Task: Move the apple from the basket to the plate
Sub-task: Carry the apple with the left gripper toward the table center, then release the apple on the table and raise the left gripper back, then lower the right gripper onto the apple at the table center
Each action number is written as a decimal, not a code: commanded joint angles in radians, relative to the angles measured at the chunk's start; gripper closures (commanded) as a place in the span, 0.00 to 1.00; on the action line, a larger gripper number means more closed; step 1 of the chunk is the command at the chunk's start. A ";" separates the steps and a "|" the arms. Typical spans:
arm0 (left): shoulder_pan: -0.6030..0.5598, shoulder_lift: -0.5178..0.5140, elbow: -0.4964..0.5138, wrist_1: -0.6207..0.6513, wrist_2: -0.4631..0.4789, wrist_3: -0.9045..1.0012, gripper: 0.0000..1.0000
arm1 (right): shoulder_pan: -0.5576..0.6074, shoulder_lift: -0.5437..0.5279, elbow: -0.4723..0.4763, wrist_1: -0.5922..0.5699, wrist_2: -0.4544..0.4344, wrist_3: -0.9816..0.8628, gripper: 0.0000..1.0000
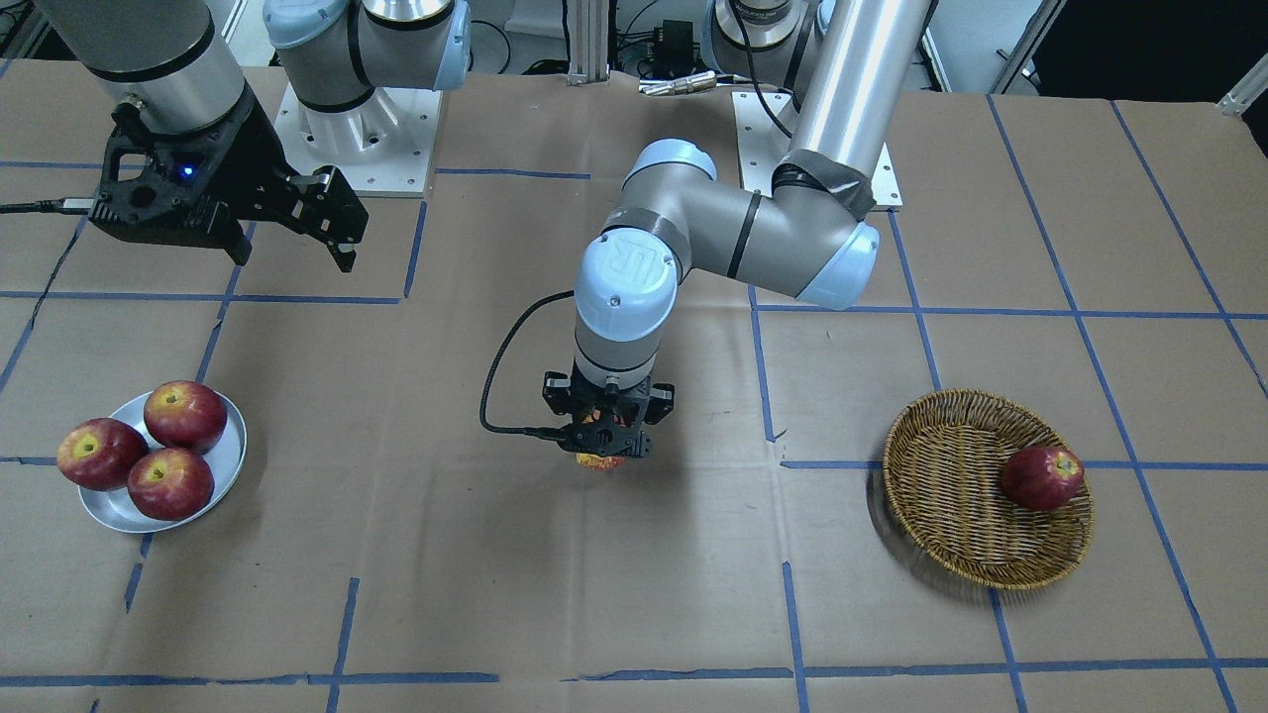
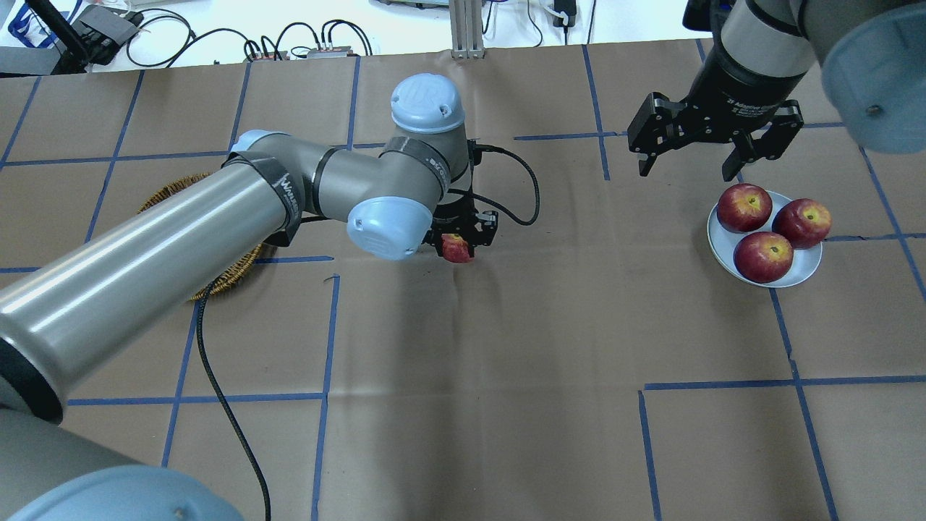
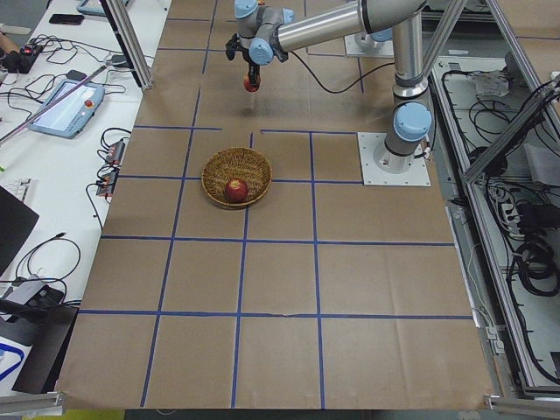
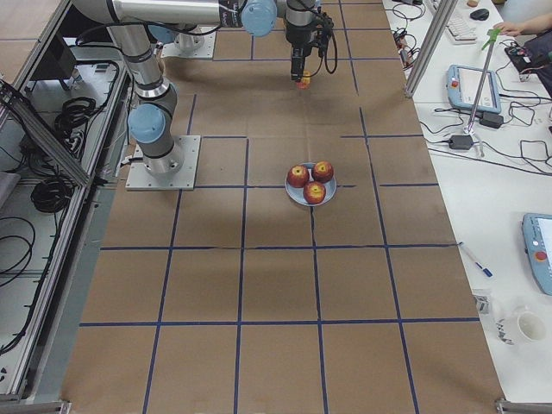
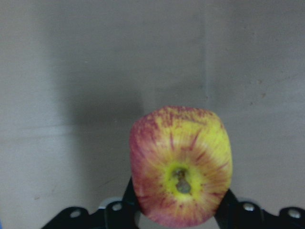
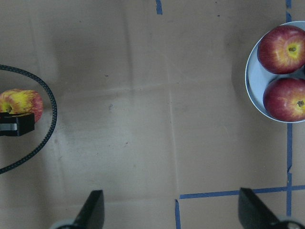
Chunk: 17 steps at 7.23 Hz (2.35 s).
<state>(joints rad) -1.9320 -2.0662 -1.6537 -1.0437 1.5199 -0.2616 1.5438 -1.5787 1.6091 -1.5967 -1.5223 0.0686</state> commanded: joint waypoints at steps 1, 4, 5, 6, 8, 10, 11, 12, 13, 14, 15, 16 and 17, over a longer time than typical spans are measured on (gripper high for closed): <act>-0.018 -0.040 0.000 0.043 -0.001 -0.013 0.69 | -0.001 0.006 0.000 -0.003 0.001 -0.001 0.00; -0.015 -0.022 0.005 0.044 0.002 -0.013 0.02 | -0.001 0.008 0.002 -0.034 -0.001 -0.007 0.00; -0.009 -0.005 0.029 0.027 0.003 -0.011 0.02 | -0.001 0.008 0.005 -0.037 -0.001 -0.006 0.00; 0.010 0.038 0.078 -0.058 0.006 0.004 0.02 | 0.001 0.012 0.008 -0.038 -0.001 -0.004 0.00; 0.124 0.169 0.188 -0.368 0.017 0.147 0.02 | 0.007 0.026 0.006 -0.055 -0.001 0.011 0.00; 0.284 0.329 0.184 -0.528 0.016 0.303 0.01 | 0.028 0.071 0.011 -0.121 -0.001 0.089 0.00; 0.332 0.398 0.184 -0.603 0.023 0.376 0.01 | 0.073 0.089 0.011 -0.133 -0.001 0.126 0.00; 0.347 0.450 0.195 -0.678 0.075 0.386 0.01 | 0.132 0.121 0.011 -0.185 -0.002 0.190 0.00; 0.343 0.506 0.215 -0.762 0.079 0.384 0.01 | 0.195 0.167 0.011 -0.242 -0.004 0.270 0.00; 0.346 0.540 0.213 -0.785 0.076 0.371 0.01 | 0.258 0.222 0.011 -0.302 -0.006 0.351 0.00; 0.346 0.549 0.206 -0.785 0.082 0.372 0.01 | 0.319 0.280 0.011 -0.378 -0.042 0.423 0.00; 0.350 0.545 0.192 -0.779 0.080 0.375 0.01 | 0.378 0.351 0.011 -0.447 -0.085 0.478 0.00; 0.350 0.545 0.201 -0.779 0.080 0.375 0.01 | 0.419 0.420 0.014 -0.530 -0.087 0.508 0.00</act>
<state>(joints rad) -1.5834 -1.5237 -1.4546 -1.8220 1.5995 0.1126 1.9017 -1.2441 1.6208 -2.0292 -1.5895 0.5232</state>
